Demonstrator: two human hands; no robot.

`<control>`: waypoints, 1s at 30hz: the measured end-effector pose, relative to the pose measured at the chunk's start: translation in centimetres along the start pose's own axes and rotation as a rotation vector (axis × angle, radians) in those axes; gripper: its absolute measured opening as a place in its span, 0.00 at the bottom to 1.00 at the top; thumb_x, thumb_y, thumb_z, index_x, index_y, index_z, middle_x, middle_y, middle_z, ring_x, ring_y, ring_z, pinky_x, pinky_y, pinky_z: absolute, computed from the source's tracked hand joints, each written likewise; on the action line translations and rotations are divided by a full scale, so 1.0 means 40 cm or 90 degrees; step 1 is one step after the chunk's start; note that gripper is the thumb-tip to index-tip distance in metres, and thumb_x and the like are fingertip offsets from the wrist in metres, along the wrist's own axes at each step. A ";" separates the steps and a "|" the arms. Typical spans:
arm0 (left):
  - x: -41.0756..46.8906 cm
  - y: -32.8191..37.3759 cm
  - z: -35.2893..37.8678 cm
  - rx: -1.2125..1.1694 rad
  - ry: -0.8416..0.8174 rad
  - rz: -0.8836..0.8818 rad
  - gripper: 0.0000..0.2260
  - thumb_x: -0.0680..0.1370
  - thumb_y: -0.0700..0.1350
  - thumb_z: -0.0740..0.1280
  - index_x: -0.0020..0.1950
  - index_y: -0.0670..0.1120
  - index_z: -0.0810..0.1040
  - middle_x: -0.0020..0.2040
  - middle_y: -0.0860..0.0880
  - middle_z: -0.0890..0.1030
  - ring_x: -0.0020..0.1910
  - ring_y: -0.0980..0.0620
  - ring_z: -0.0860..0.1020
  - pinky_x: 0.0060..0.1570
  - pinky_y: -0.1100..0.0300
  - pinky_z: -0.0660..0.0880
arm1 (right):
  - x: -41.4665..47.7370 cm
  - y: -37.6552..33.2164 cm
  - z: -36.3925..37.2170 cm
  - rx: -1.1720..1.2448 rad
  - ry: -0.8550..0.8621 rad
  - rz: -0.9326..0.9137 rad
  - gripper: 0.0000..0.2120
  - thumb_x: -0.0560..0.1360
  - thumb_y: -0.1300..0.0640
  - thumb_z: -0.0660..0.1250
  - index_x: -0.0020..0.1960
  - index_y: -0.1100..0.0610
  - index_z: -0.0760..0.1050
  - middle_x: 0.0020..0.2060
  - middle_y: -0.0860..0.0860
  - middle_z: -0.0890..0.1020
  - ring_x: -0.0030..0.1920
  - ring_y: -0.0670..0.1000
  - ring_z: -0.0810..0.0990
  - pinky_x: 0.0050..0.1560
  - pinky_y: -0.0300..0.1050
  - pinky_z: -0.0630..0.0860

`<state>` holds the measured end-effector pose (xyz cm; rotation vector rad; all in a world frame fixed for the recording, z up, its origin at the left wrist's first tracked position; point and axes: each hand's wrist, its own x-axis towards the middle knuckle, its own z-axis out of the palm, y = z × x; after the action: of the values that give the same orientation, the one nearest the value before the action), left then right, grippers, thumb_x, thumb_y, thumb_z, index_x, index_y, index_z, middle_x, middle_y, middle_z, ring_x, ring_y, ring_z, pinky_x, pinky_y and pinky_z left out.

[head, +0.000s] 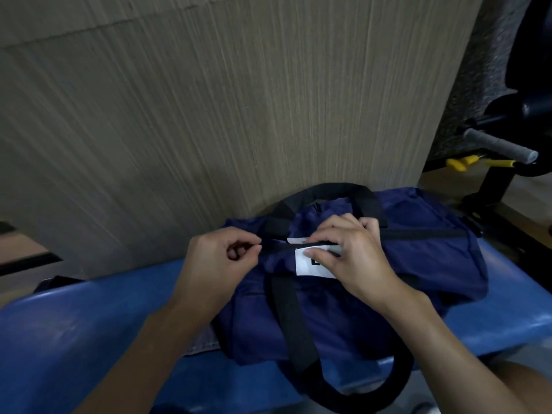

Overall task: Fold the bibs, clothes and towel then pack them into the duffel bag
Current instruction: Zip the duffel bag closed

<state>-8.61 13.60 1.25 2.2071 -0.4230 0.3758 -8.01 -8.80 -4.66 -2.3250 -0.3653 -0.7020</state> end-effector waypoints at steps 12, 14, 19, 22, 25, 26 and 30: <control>-0.006 -0.050 -0.059 0.010 0.033 0.016 0.15 0.73 0.34 0.75 0.42 0.57 0.82 0.38 0.57 0.82 0.35 0.60 0.77 0.37 0.71 0.73 | 0.026 -0.053 0.059 -0.067 -0.012 -0.061 0.05 0.71 0.50 0.72 0.47 0.47 0.80 0.44 0.40 0.79 0.48 0.49 0.75 0.50 0.48 0.59; -0.007 -0.066 -0.073 0.004 0.045 0.001 0.15 0.73 0.35 0.75 0.42 0.57 0.83 0.36 0.57 0.82 0.34 0.60 0.77 0.37 0.70 0.73 | 0.033 -0.064 0.064 -0.075 -0.012 -0.066 0.08 0.71 0.48 0.72 0.49 0.47 0.81 0.46 0.39 0.79 0.49 0.48 0.74 0.51 0.48 0.59; -0.006 -0.079 -0.086 0.017 0.058 0.011 0.13 0.72 0.35 0.75 0.43 0.55 0.84 0.34 0.55 0.82 0.34 0.60 0.78 0.38 0.70 0.74 | 0.047 -0.095 0.091 -0.044 0.006 -0.098 0.07 0.70 0.47 0.69 0.45 0.48 0.81 0.41 0.40 0.80 0.47 0.48 0.75 0.50 0.47 0.58; -0.006 -0.097 -0.111 0.025 0.095 -0.006 0.12 0.72 0.35 0.75 0.43 0.53 0.83 0.34 0.57 0.82 0.34 0.63 0.77 0.37 0.74 0.72 | 0.050 -0.081 0.094 -0.039 0.023 -0.089 0.04 0.71 0.48 0.69 0.42 0.47 0.79 0.39 0.40 0.79 0.45 0.47 0.74 0.50 0.47 0.59; -0.009 -0.109 -0.130 0.029 0.108 -0.028 0.14 0.72 0.36 0.75 0.42 0.56 0.82 0.33 0.58 0.82 0.33 0.63 0.77 0.36 0.74 0.71 | 0.052 -0.080 0.093 -0.037 0.019 -0.091 0.04 0.72 0.49 0.69 0.42 0.48 0.80 0.38 0.40 0.80 0.44 0.47 0.75 0.50 0.47 0.59; -0.010 -0.113 -0.133 0.029 0.111 -0.030 0.15 0.72 0.36 0.75 0.41 0.57 0.82 0.33 0.58 0.82 0.33 0.63 0.76 0.36 0.74 0.71 | 0.052 -0.080 0.093 -0.036 0.019 -0.093 0.04 0.72 0.49 0.69 0.42 0.47 0.80 0.38 0.40 0.80 0.44 0.48 0.75 0.50 0.46 0.58; -0.013 -0.128 -0.144 0.031 0.116 -0.035 0.16 0.72 0.36 0.75 0.41 0.59 0.81 0.35 0.60 0.82 0.33 0.62 0.76 0.35 0.72 0.71 | 0.050 -0.076 0.093 -0.041 0.022 -0.093 0.04 0.73 0.48 0.68 0.42 0.47 0.80 0.38 0.39 0.79 0.44 0.47 0.74 0.51 0.45 0.57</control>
<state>-7.62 21.28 1.02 2.2032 -0.2569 0.5565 -6.23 -3.92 -4.27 -2.3603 -0.5087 -0.8342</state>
